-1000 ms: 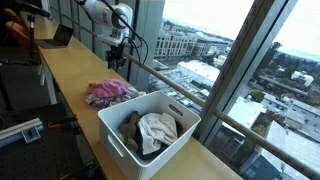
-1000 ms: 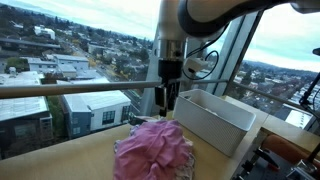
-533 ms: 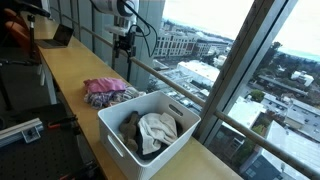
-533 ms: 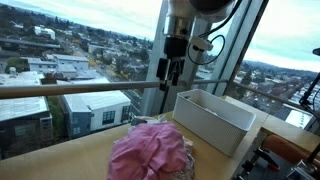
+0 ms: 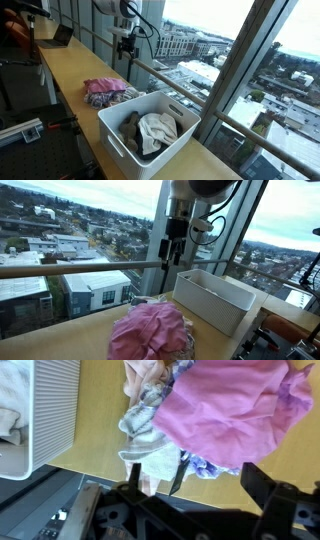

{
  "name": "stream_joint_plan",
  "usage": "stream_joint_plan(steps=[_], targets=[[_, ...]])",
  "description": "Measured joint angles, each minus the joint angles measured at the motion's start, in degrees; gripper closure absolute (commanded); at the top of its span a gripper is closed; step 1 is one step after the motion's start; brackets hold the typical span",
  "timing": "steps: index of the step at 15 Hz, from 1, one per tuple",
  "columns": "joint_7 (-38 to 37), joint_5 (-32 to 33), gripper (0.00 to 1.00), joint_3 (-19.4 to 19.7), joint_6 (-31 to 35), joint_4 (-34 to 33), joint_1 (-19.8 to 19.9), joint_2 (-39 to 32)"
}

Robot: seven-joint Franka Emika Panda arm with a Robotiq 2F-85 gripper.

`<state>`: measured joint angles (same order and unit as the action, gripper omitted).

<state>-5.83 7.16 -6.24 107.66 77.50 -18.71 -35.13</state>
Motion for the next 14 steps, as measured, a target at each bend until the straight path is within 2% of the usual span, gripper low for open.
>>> stream_joint_plan(steps=[3,10,14], targets=[[0.42,0.23,0.00,1.97,0.05,-0.15,3.28,0.00],[1.56,-0.74,0.00,5.40,0.84,0.84,14.41,-0.06],[2.70,-1.67,0.00,7.16,4.84,4.45,19.74,-0.61]])
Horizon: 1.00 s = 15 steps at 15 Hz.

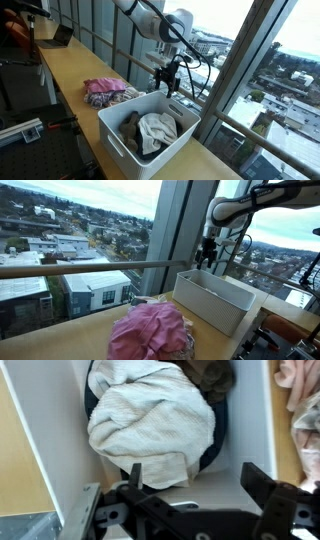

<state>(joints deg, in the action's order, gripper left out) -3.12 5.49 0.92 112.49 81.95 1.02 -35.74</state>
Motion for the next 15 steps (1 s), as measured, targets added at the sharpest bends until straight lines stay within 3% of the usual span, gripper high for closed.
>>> stream_joint_plan(steps=[7,12,13,15], targets=[[4.68,-0.17,0.00,1.84,13.78,6.65,6.35,-6.35],[6.02,-0.21,0.00,1.86,21.33,6.94,7.53,-15.58],[6.07,-0.21,0.25,1.86,22.36,6.63,7.54,-16.99],[6.47,-0.21,0.33,1.86,22.53,6.03,7.50,-17.47]])
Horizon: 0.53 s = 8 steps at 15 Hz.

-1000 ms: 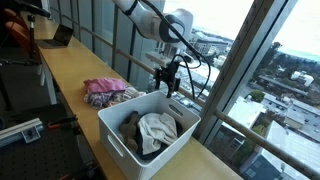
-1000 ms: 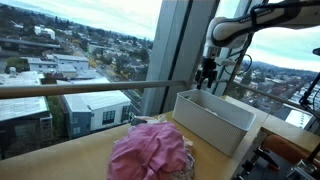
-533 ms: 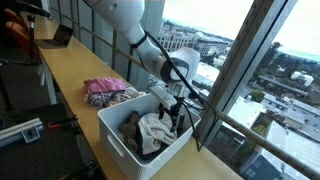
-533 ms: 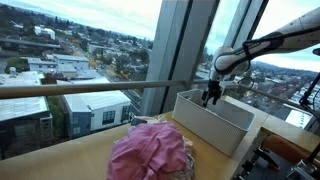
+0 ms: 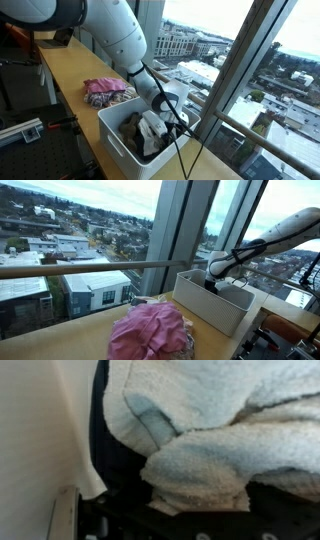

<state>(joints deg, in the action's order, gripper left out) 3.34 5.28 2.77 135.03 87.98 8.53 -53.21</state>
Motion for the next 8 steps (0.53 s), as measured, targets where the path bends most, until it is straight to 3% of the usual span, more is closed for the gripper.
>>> stream_joint_plan(steps=[8], targets=[[0.04,0.38,0.92,0.06,0.07,1.40,-2.47,1.37]])
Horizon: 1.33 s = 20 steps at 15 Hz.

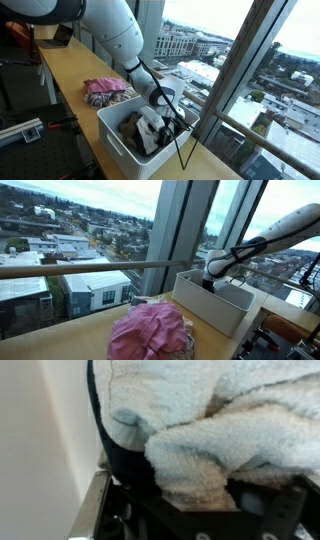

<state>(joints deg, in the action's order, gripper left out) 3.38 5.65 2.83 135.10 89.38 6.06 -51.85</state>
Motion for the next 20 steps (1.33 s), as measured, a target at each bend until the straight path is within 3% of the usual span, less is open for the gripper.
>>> stream_joint_plan(steps=[2,8,20], targets=[[-0.03,0.00,0.99,0.02,0.00,0.84,-0.46,0.74],[-0.82,0.00,1.00,0.01,0.01,5.93,-2.64,6.71],[-4.86,0.78,1.00,-2.16,-1.01,12.44,-10.13,34.38]])
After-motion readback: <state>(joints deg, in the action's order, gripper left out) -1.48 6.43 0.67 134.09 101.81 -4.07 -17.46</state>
